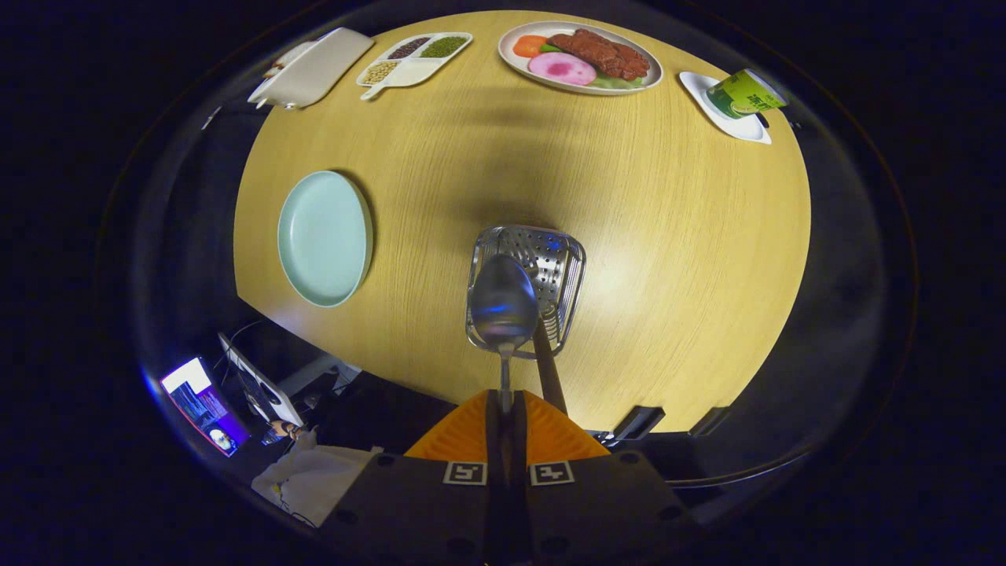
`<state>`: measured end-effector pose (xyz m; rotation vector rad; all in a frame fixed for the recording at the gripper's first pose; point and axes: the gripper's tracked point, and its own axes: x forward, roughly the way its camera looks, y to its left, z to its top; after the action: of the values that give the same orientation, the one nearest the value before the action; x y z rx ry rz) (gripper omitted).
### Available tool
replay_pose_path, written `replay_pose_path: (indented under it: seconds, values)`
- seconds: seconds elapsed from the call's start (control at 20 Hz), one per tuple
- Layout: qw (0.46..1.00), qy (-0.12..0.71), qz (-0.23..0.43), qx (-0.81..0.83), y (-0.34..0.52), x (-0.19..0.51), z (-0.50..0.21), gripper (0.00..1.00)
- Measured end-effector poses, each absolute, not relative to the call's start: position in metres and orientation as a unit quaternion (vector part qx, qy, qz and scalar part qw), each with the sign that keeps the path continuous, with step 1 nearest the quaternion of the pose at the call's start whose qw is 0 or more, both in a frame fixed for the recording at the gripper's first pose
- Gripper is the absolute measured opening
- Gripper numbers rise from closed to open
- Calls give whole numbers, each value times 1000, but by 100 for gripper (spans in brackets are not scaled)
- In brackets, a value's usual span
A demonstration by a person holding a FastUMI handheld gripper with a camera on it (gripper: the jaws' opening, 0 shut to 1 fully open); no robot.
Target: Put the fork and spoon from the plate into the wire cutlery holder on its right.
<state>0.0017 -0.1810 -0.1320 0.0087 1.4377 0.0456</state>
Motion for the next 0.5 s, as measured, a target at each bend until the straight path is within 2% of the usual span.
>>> replay_pose_path:
  seconds: [0.5]
  values:
    - [730, 683, 6, -10, -184, 13, -149, 8]
